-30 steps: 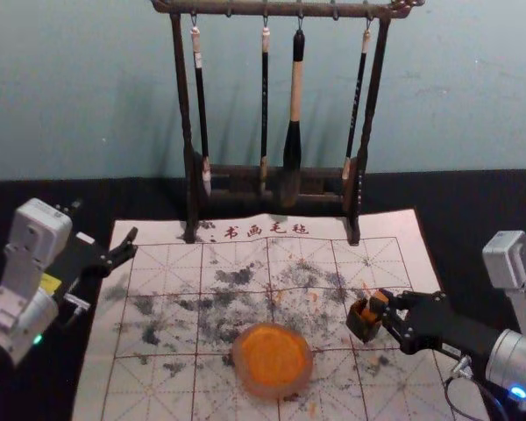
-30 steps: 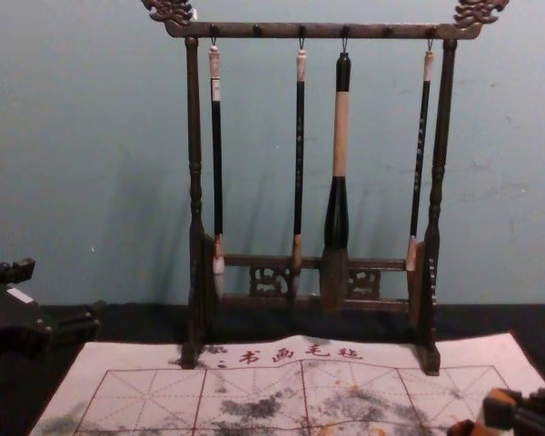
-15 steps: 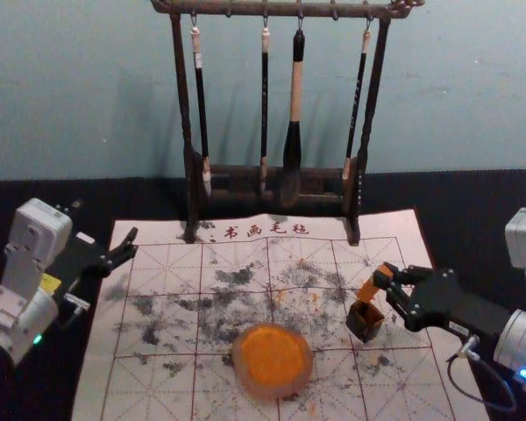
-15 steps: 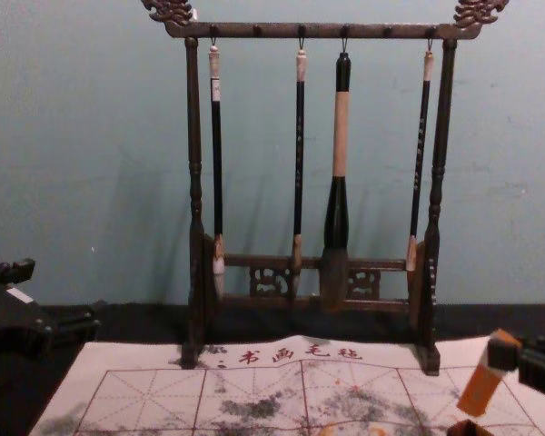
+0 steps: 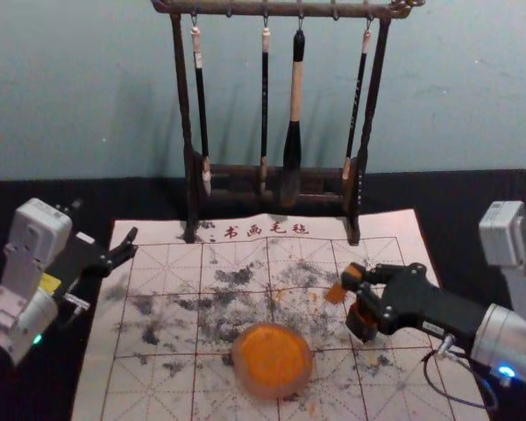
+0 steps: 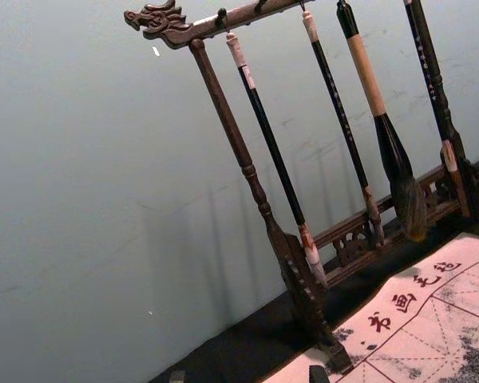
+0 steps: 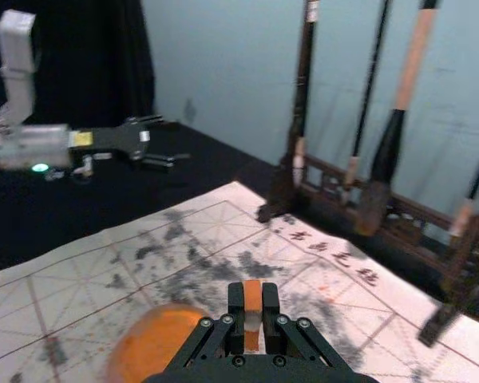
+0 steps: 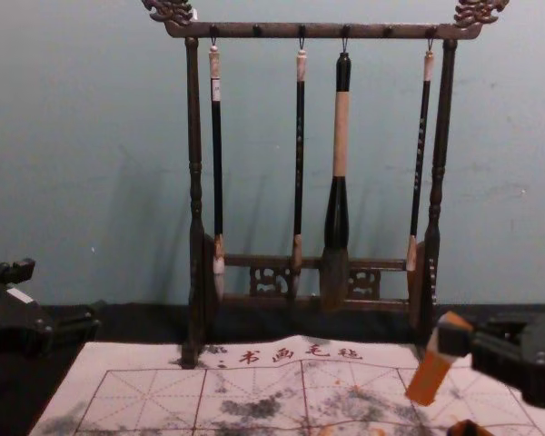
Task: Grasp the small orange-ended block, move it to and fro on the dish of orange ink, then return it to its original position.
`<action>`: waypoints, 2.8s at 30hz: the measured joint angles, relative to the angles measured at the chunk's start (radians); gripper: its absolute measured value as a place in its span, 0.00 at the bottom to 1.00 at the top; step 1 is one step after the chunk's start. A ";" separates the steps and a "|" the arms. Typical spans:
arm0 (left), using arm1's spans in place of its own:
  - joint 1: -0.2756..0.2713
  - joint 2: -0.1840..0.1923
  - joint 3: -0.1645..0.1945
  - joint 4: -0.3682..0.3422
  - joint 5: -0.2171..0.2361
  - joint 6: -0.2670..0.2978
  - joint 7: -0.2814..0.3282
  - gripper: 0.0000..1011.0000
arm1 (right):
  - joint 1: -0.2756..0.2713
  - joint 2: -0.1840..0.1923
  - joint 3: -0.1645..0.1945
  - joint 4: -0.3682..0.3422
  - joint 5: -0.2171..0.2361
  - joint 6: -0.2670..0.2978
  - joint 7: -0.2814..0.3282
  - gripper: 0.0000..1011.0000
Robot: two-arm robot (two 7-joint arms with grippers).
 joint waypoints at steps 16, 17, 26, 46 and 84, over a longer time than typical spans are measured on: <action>0.000 0.000 0.000 0.000 0.000 0.000 0.000 0.99 | 0.061 0.024 -0.120 -0.007 -0.051 0.037 0.071 0.09; 0.000 0.000 0.000 0.000 0.000 0.000 0.000 0.99 | 0.061 0.024 -0.120 -0.007 -0.051 0.037 0.071 0.09; 0.000 0.000 0.000 0.000 0.000 0.000 0.000 0.99 | 0.094 0.023 -0.173 0.011 -0.069 0.058 0.097 0.09; 0.000 0.000 0.000 0.000 0.000 0.000 0.000 0.99 | 0.136 0.018 -0.244 0.037 -0.099 0.067 0.126 0.09; 0.000 0.000 0.000 0.000 0.000 0.000 0.000 0.99 | 0.203 -0.053 -0.272 0.109 -0.158 0.103 0.069 0.09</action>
